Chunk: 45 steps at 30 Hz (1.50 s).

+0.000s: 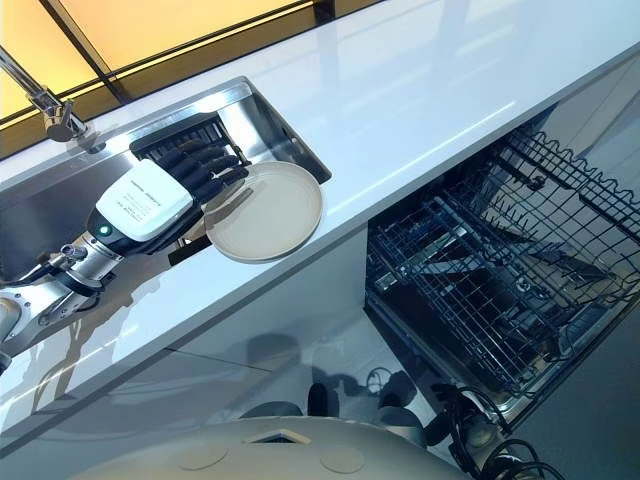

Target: Pick up plates and place into dishwasher.

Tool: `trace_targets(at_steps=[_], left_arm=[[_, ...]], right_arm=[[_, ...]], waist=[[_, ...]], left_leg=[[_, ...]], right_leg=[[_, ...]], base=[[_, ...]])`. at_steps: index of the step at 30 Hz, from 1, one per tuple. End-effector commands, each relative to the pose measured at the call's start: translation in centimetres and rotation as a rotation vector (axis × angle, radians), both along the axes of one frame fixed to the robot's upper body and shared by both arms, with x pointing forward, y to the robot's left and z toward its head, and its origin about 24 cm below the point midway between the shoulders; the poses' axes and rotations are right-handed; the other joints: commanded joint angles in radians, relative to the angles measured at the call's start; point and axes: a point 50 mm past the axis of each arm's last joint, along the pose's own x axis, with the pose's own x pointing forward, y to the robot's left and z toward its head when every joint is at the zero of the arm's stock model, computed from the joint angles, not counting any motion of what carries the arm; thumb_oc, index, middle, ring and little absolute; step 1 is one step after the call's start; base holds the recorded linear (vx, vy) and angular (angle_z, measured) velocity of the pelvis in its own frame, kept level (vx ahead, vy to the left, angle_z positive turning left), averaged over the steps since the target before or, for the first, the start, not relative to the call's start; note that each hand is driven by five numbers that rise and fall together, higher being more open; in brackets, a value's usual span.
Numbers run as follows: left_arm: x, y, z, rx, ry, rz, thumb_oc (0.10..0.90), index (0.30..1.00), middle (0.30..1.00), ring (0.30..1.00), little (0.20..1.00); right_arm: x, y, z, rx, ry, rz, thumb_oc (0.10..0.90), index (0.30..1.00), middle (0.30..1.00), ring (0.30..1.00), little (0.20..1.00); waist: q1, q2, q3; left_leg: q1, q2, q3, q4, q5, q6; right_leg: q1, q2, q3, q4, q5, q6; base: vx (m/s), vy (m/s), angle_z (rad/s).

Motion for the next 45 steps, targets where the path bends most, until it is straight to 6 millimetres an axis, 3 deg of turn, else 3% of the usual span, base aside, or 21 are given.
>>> trace_targets(at_steps=[1,10,11,12,13,15,16,35,39,45], left_arm=[[1.9,0.5,4.4,-0.065,-0.232,-0.018,0.800,0.900,0.900,0.900,0.900],[1.5,-0.3,4.2,-0.061,-0.180,-0.104,0.800,0.900,0.900,0.900,0.900],[1.4,-0.6,4.0,-0.056,-0.165,-0.127,0.665,0.785,0.785,0.785,0.765],[1.4,-0.7,4.0,-0.053,-0.155,-0.134,0.641,0.764,0.764,0.764,0.741],[1.4,-0.9,4.0,-0.049,-0.140,-0.140,0.421,0.575,0.575,0.575,0.521],[1.5,-1.0,3.9,-0.040,-0.122,-0.142,0.355,0.519,0.519,0.519,0.455],[1.6,-1.0,3.9,-0.037,-0.116,-0.142,0.100,0.300,0.300,0.300,0.200],[1.9,-1.0,4.6,-0.197,-0.259,-0.132,0.100,0.300,0.300,0.300,0.200],[1.9,-0.4,6.1,-0.309,-0.350,-0.092,0.100,0.300,0.300,0.300,0.200],[1.0,0.2,9.6,-0.611,-0.506,-0.080,0.100,0.300,0.300,0.300,0.200]], right_arm=[[1.7,-2.0,1.1,-0.057,-0.070,0.034,0.800,0.900,0.900,0.900,0.900],[1.7,-2.1,1.2,-0.066,-0.071,0.041,0.800,0.900,0.900,0.900,0.900],[1.8,-2.1,1.2,-0.067,-0.071,0.043,0.800,0.900,0.900,0.900,0.900],[1.9,-2.1,1.2,-0.067,-0.072,0.044,0.800,0.900,0.900,0.900,0.900],[1.9,-2.1,1.2,-0.068,-0.073,0.048,0.800,0.900,0.900,0.900,0.900],[1.9,-2.1,1.2,-0.067,-0.073,0.049,0.800,0.900,0.900,0.900,0.900],[2.0,-2.1,1.3,-0.067,-0.073,0.051,0.800,0.900,0.900,0.900,0.900],[1.1,-1.7,0.9,-0.059,-0.054,0.050,0.800,0.900,0.900,0.900,0.900],[0.9,-1.4,0.8,-0.051,-0.063,0.033,0.800,0.900,0.900,0.900,0.900],[1.1,-0.3,0.6,-0.006,-0.113,-0.008,0.800,0.900,0.900,0.900,0.900]], waist=[[-0.013,0.040,-0.022],[-0.012,0.039,-0.019],[-0.013,0.040,-0.019],[-0.013,0.040,-0.018],[-0.014,0.040,-0.018],[-0.015,0.041,-0.017],[-0.016,0.041,-0.017],[-0.021,0.034,-0.006],[-0.018,0.030,-0.009],[-0.003,0.017,-0.021]], left_leg=[[0.008,-0.011,0.022,0.066,-0.166,0.021],[0.013,-0.013,0.023,0.066,-0.170,0.026],[0.013,-0.014,0.023,0.066,-0.170,0.027],[0.012,-0.014,0.023,0.066,-0.170,0.027],[0.013,-0.014,0.024,0.066,-0.171,0.028],[0.016,-0.014,0.024,0.064,-0.171,0.028],[0.017,-0.015,0.025,0.064,-0.171,0.028],[0.015,-0.016,0.026,0.066,-0.174,0.028],[0.015,-0.017,0.022,0.064,-0.174,0.026],[0.013,-0.019,0.010,0.066,-0.175,0.024]], right_leg=[[-0.088,0.051,-0.008,0.213,-0.166,0.021],[-0.089,0.053,-0.003,0.216,-0.165,0.022],[-0.089,0.053,-0.002,0.217,-0.165,0.021],[-0.090,0.053,-0.002,0.217,-0.165,0.021],[-0.090,0.054,-0.002,0.217,-0.164,0.022],[-0.090,0.054,-0.001,0.217,-0.163,0.023],[-0.090,0.055,0.000,0.217,-0.163,0.024],[-0.092,0.057,0.005,0.215,-0.164,0.022],[-0.089,0.058,0.003,0.212,-0.166,0.020],[-0.084,0.057,-0.001,0.210,-0.176,0.014]], base=[[0.03,0.006,-0.02],[0.01,0.000,0.00],[0.00,0.000,0.00],[0.04,0.002,-0.01],[0.03,0.004,-0.01],[0.02,0.002,-0.01],[0.02,0.003,-0.03],[0.01,0.001,-0.02],[0.00,0.000,0.00],[0.00,-0.005,0.00]])
